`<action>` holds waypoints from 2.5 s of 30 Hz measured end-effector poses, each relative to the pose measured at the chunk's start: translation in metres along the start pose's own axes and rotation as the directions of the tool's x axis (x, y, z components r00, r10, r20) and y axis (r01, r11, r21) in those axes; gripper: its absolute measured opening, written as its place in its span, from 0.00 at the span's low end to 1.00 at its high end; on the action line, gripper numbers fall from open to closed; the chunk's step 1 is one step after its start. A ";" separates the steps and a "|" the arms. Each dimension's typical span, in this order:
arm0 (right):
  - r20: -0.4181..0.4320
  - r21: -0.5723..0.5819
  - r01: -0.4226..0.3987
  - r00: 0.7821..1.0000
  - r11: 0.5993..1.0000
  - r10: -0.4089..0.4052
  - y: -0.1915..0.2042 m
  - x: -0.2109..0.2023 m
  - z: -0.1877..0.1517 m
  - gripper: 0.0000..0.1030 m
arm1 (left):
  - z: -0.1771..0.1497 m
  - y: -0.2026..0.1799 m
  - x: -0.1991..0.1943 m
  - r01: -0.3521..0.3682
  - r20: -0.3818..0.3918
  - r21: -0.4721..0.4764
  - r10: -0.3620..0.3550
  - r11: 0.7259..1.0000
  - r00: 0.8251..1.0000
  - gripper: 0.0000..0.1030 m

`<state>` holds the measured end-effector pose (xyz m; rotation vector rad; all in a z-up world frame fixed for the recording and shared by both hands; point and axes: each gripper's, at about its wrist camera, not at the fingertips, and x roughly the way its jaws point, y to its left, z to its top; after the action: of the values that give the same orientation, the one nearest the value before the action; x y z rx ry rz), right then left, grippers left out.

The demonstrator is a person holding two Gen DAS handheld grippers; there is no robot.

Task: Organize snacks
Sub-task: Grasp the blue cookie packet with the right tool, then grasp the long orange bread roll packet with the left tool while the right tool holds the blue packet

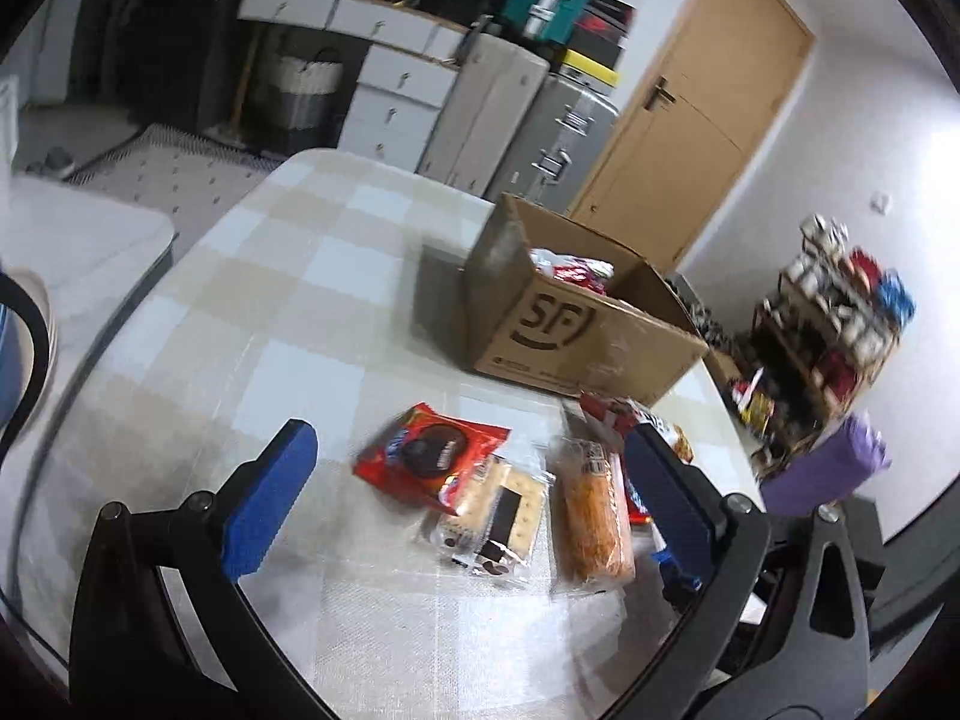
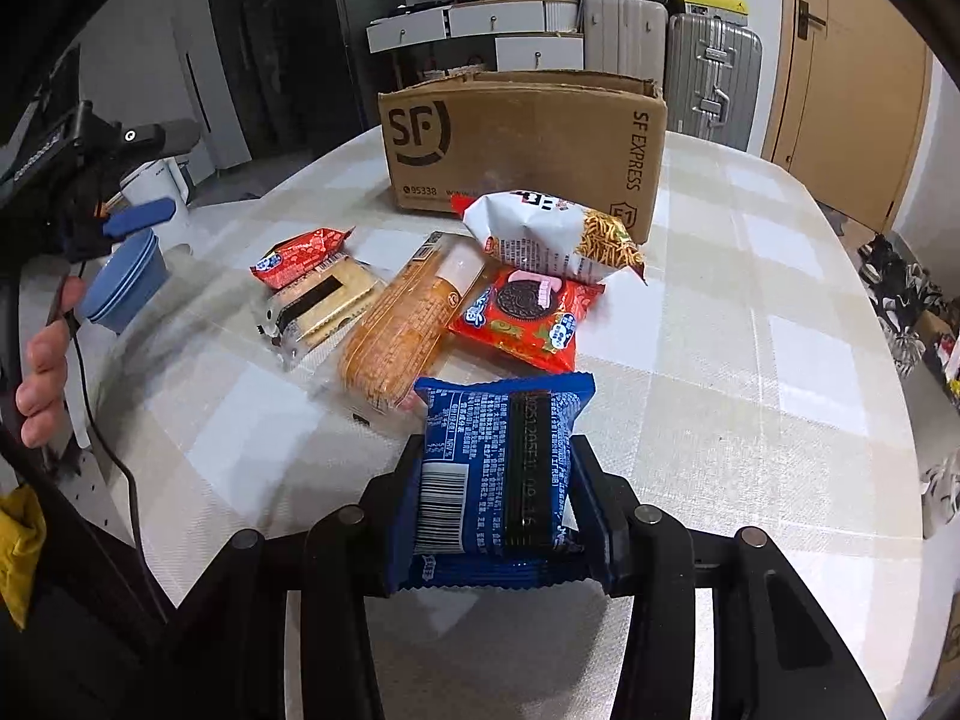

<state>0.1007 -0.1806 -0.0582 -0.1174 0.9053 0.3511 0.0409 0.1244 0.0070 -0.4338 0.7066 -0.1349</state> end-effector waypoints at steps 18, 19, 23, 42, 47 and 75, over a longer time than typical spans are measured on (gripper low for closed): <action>0.047 0.118 -0.056 0.998 0.991 0.051 -0.026 -0.017 0.003 0.44 | -0.054 -0.114 0.100 -0.088 -0.236 0.298 0.163 0.950 0.958 0.99; 0.052 0.126 -0.061 0.997 0.990 0.055 -0.028 -0.019 0.002 0.44 | -0.058 -0.120 0.105 -0.097 -0.238 0.315 0.177 0.944 0.955 0.99; 0.069 0.156 -0.070 0.996 0.985 0.060 -0.039 -0.028 -0.002 0.44 | -0.068 -0.133 0.121 -0.128 -0.244 0.358 0.225 0.925 0.943 0.98; 0.061 0.161 -0.097 0.994 0.982 0.088 -0.040 -0.029 -0.002 0.44 | -0.089 -0.147 0.135 -0.055 -0.285 0.398 0.181 0.916 0.941 0.32; 0.072 0.166 -0.110 0.992 0.980 0.099 -0.040 -0.031 -0.002 0.44 | -0.093 -0.138 0.109 -0.054 -0.254 0.428 0.177 0.902 0.951 0.32; 0.434 0.069 -0.217 0.886 0.974 0.167 0.019 -0.127 0.060 0.44 | 0.002 -0.112 -0.105 0.078 0.031 0.316 -0.092 0.946 0.995 0.32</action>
<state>0.0675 -0.1799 0.0800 0.1556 0.4997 0.4863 -0.0346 0.0515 0.1200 -0.1603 0.6080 -0.3139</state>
